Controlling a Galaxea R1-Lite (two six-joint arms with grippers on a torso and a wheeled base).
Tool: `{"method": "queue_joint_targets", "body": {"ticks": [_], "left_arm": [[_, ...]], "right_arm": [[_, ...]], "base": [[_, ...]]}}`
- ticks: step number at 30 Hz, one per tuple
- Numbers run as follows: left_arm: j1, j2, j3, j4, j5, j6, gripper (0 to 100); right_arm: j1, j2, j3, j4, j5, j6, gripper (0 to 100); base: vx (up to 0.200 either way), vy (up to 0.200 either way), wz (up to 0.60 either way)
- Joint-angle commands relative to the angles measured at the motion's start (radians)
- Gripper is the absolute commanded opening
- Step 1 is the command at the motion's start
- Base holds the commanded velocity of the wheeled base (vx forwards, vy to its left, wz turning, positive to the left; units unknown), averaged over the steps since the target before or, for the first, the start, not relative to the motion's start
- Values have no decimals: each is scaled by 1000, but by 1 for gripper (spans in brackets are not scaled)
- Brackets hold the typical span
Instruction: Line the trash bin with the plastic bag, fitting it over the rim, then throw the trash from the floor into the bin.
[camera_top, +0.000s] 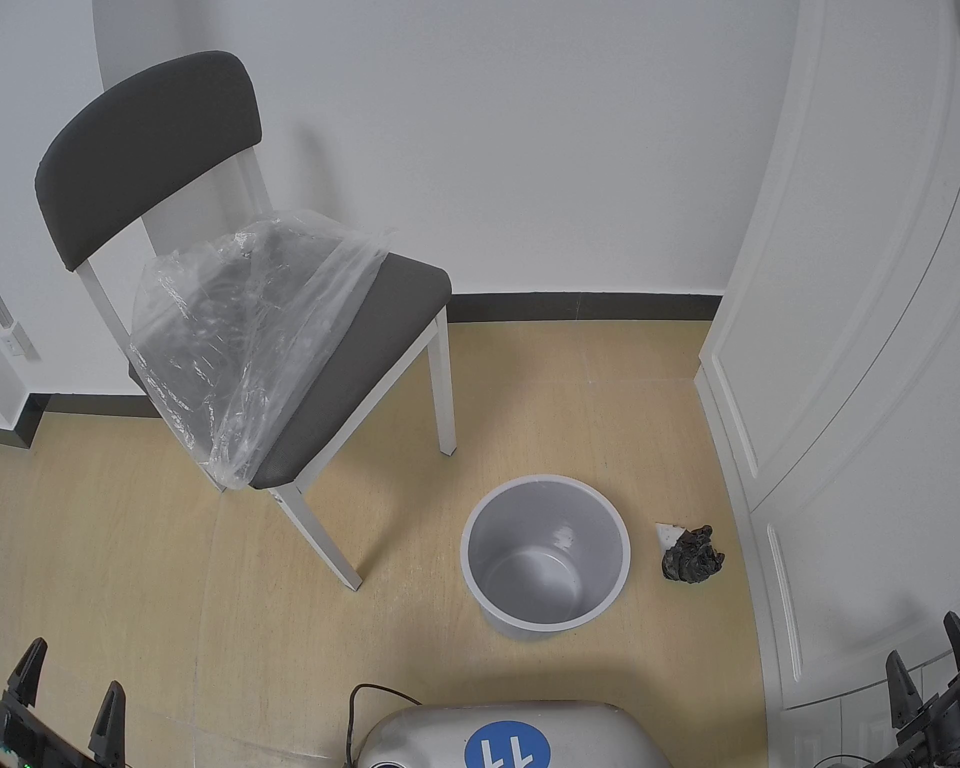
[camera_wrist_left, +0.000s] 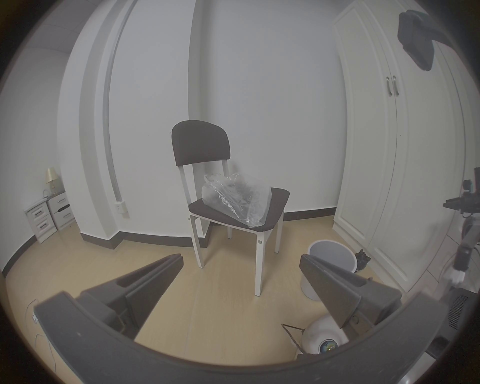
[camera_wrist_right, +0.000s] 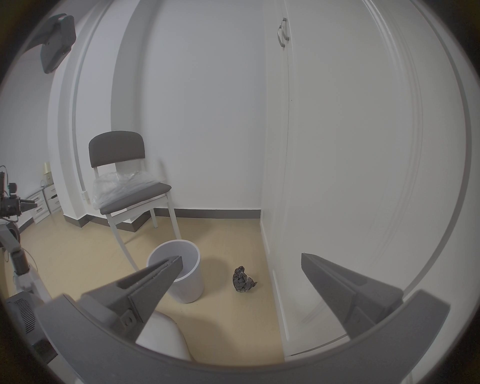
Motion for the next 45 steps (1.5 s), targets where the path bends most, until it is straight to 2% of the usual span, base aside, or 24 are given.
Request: {"method": "queue_joint_targets", "body": {"ticks": [1, 2, 4, 7, 9, 10, 11, 13, 14, 17, 20, 22, 24, 27, 31, 34, 37, 42, 44, 45], "left_arm": [[-1, -16, 16, 2, 4, -10, 100], [-1, -16, 16, -2, 13, -46, 100], [-1, -16, 16, -6, 21, -62, 100], [-1, -16, 16, -21, 24, -56, 100], [-1, -16, -1, -84, 13, -39, 100], [-1, -16, -33, -163, -4, -33, 100], [-1, -15, -82, -213, -64, -36, 100], [-1, -15, -123, -187, -128, -36, 100], [-1, -15, -125, -183, -131, -34, 100], [-9, 13, -131, -46, -149, -22, 100], [-24, 90, -139, -17, -153, -17, 100], [-44, 199, -171, -23, -163, -11, 100], [-58, 378, -243, -31, -172, 50, 100], [-58, 548, -323, -46, -171, 92, 100], [-58, 746, -407, -97, -163, 98, 100], [-61, 875, -456, -137, -139, 99, 100], [-84, 982, -487, -184, -100, 116, 100], [-170, 1137, -532, -261, 47, 158, 100], [-218, 1191, -553, -282, 94, 158, 100], [-218, 1191, -553, -282, 94, 158, 100]], "right_arm": [[1, -16, 18, 0, 3, 8, 100], [1, -16, 16, 0, -5, 40, 100], [1, -16, 16, -1, -7, 45, 100], [1, -16, 16, -3, -16, 39, 100], [0, -16, 16, -12, -19, 22, 100], [1, -16, -2, -41, -13, -12, 100], [3, -13, -64, -110, 3, -27, 100], [0, 27, -134, -130, 39, -14, 100], [0, 31, -137, -129, 39, -12, 100], [6, 137, -171, -115, 47, 45, 100], [7, 229, -188, -127, 49, 72, 100], [6, 321, -239, -132, 49, 88, 100], [3, 436, -315, -133, 47, 95, 100], [0, 525, -384, -130, 44, 95, 100], [-2, 657, -458, -133, 21, 98, 100], [1, 795, -512, -163, -23, 144, 100], [21, 893, -535, -256, -63, 186, 100], [78, 946, -530, -374, -128, 201, 100], [92, 953, -528, -376, -123, 220, 100], [92, 953, -528, -376, -123, 220, 100]], "base": [[0, 0, 0], [0, 0, 0], [0, 0, 0], [0, 0, 0], [0, 0, 0], [0, 0, 0], [0, 0, 0], [0, 0, 0], [0, 0, 0], [0, 0, 0], [0, 0, 0], [0, 0, 0], [0, 0, 0], [0, 0, 0], [0, 0, 0], [0, 0, 0], [0, 0, 0], [0, 0, 0], [0, 0, 0], [0, 0, 0]]}}
